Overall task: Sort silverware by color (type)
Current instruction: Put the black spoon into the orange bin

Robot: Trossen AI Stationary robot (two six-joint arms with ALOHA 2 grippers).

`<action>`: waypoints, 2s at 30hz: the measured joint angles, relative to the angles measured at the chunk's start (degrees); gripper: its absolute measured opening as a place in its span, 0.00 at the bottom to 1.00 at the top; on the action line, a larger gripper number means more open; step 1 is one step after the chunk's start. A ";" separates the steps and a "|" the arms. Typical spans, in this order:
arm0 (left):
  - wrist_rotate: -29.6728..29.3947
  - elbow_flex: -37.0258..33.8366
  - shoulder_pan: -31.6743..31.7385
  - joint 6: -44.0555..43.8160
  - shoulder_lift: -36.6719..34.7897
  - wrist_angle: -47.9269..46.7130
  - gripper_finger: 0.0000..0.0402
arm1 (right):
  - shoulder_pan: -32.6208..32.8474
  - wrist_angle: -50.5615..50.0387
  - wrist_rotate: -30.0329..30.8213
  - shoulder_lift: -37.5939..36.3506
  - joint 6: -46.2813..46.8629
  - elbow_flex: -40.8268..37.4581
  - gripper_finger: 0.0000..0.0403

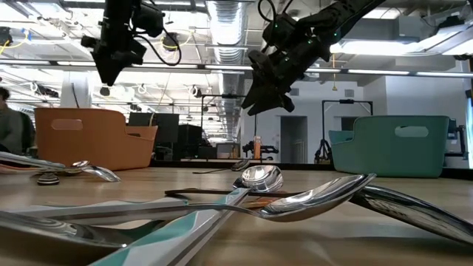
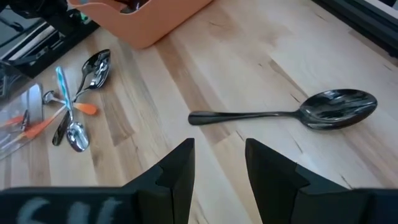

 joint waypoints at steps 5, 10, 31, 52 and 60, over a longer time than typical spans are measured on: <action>7.40 0.00 -0.61 -0.06 -0.35 2.36 0.34 | -0.04 -0.21 -0.02 0.00 -0.35 0.00 0.41; 20.11 0.00 -5.29 -0.63 -1.57 16.62 0.36 | 0.71 0.11 1.31 1.90 -4.34 0.08 0.41; 20.22 -9.18 -21.42 -7.42 -1.41 53.68 0.35 | -0.22 6.25 4.26 -7.95 2.96 -0.02 0.37; 21.82 -18.76 -23.14 -6.80 22.91 80.92 0.35 | -2.26 -12.86 5.60 -19.98 2.56 -0.04 0.35; 22.85 -11.72 -23.10 -7.49 31.58 71.89 0.35 | 1.60 -13.03 5.93 -20.00 5.52 -0.04 0.35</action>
